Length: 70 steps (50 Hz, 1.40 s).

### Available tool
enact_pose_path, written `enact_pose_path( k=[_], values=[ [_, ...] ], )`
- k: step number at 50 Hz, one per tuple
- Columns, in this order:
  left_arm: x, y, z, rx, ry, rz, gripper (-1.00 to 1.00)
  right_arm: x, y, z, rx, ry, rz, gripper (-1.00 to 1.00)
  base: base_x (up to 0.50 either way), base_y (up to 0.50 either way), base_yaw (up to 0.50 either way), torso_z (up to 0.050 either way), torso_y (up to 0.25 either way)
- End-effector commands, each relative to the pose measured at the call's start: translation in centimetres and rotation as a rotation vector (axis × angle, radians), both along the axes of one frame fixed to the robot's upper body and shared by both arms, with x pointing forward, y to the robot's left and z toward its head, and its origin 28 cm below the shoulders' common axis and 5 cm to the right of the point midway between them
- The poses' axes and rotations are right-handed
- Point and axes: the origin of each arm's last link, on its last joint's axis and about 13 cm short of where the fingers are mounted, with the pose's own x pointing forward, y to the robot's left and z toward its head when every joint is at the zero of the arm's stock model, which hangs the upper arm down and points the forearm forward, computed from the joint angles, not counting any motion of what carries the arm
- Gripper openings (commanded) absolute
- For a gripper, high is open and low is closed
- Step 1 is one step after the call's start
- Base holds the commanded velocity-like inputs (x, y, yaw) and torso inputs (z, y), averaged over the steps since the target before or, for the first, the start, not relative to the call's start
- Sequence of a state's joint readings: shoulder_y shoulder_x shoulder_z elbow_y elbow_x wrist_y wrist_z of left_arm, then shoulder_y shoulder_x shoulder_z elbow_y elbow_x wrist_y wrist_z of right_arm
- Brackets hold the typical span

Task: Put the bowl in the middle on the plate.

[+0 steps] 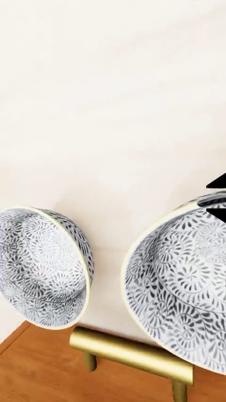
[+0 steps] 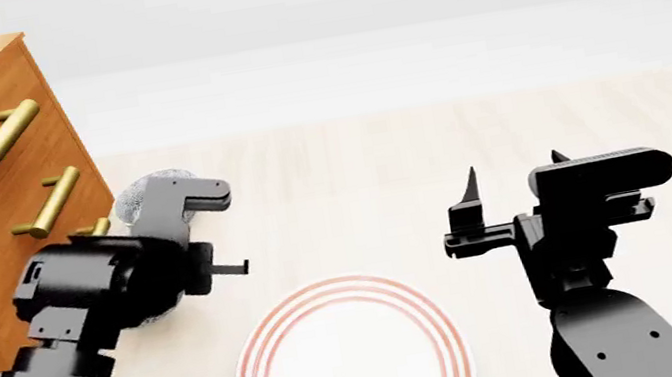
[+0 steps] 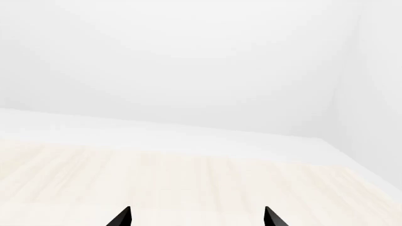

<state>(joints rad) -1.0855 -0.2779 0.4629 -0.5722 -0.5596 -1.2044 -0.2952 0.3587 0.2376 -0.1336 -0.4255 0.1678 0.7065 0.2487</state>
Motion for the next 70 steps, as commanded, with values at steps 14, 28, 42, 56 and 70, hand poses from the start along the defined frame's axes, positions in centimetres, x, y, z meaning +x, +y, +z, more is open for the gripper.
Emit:
enact_pose_path(
  k=[14, 28, 42, 56, 70],
  values=[
    [-5.3, -1.4, 4.7, 0.12, -0.219, -0.214, -1.0, 0.0, -0.2, 0.1, 0.009, -0.003, -0.013, 1.0, 0.0, 0.0, 0.0, 0.0, 0.0],
    [-11.1, -4.0, 5.6, 0.343, -0.394, -0.531, -1.0, -0.3, -0.6, 0.5, 0.025, -0.019, -0.028, 1.0, 0.0, 0.0, 0.0, 0.0, 0.0],
    [-14.9, -5.9, 4.3, 0.429, -0.431, -0.815, -1.0, -0.5, -0.9, 0.7, 0.042, -0.032, -0.045, 1.0, 0.0, 0.0, 0.0, 0.0, 0.001],
    [-15.8, -6.6, 3.3, 0.448, -0.425, -0.941, -1.0, -0.6, -0.9, 0.8, 0.038, -0.037, -0.045, 1.0, 0.0, 0.0, 0.0, 0.0, 0.0],
    [-16.1, -6.8, 3.3, 0.451, -0.397, -1.022, -1.0, -0.6, -0.9, 0.9, 0.038, -0.037, -0.045, 1.0, 0.0, 0.0, 0.0, 0.0, 0.001]
  ],
)
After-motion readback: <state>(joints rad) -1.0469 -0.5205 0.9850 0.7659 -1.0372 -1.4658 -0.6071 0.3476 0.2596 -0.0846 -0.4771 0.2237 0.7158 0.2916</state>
